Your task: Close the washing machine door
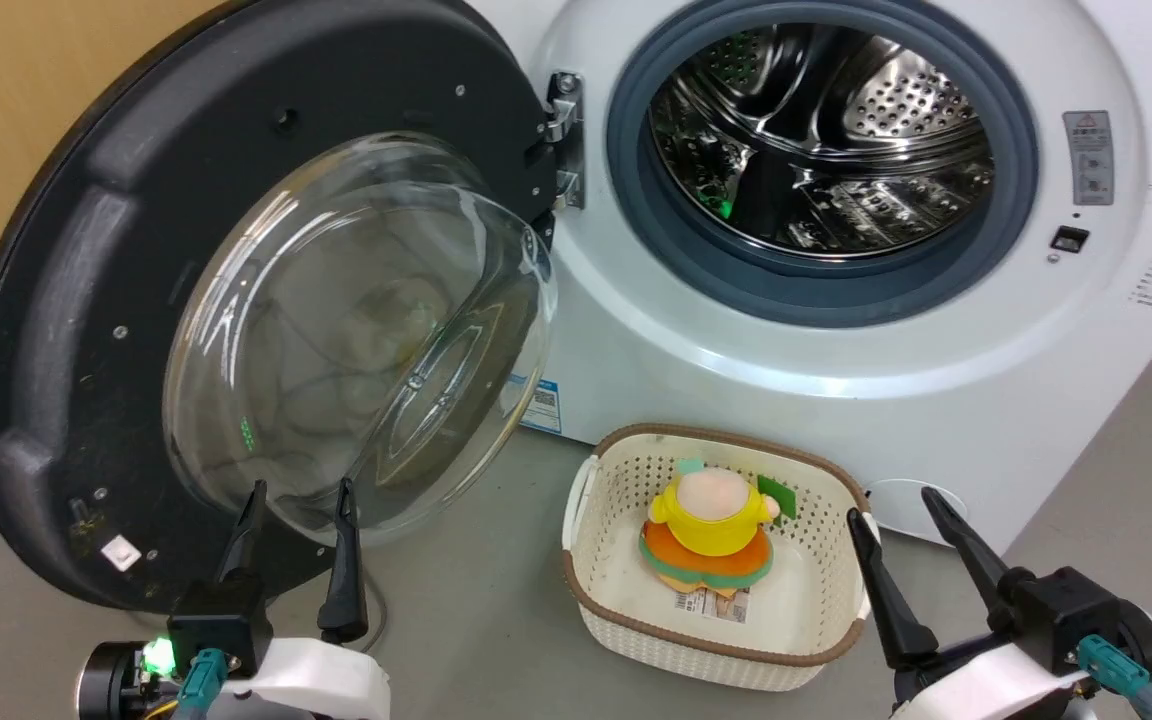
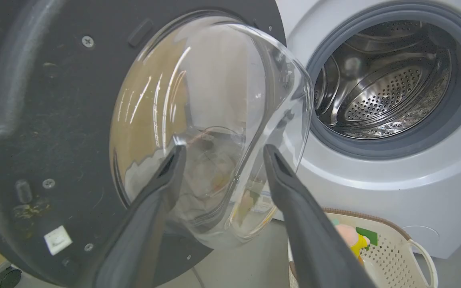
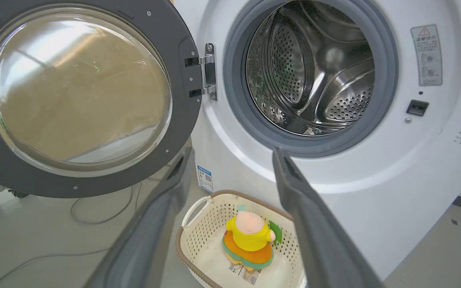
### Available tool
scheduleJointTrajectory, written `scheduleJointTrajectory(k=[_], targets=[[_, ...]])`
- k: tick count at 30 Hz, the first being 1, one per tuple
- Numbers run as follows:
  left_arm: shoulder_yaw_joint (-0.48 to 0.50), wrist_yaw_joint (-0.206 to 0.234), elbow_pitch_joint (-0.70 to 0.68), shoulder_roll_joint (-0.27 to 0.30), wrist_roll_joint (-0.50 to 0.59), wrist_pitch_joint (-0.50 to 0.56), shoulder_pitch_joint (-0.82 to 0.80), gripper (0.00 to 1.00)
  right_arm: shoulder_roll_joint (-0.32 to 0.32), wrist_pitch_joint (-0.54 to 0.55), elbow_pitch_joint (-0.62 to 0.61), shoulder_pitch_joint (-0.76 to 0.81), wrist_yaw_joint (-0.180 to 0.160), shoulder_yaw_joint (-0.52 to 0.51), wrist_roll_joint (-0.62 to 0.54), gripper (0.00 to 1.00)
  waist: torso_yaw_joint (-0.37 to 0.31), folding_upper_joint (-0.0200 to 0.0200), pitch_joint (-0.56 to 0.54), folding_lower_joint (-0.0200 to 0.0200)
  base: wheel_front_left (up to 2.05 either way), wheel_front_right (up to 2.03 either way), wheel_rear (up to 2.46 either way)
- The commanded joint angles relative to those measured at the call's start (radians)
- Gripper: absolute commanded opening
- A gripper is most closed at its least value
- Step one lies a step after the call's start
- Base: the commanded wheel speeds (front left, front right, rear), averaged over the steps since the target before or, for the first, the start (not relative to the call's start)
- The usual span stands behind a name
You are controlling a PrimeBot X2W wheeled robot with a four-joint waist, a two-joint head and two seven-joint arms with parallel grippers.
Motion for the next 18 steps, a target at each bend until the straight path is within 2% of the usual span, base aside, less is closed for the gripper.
scheduleJointTrajectory(k=[1,18], targets=[[0.003,0.008,-0.008,0.001,-0.004,-0.010,0.016,1.00,-0.008,-0.010,0.007,-0.016,0.000,0.008,0.010,1.00,0.010,0.0000,0.002,0.0000,0.00,0.00,0.00],[0.006,0.039,-0.041,0.000,-0.016,-0.046,0.042,1.00,-0.034,-0.046,0.037,-0.052,0.001,0.059,0.049,1.00,0.085,0.0000,0.010,0.0000,0.00,0.00,0.00]])
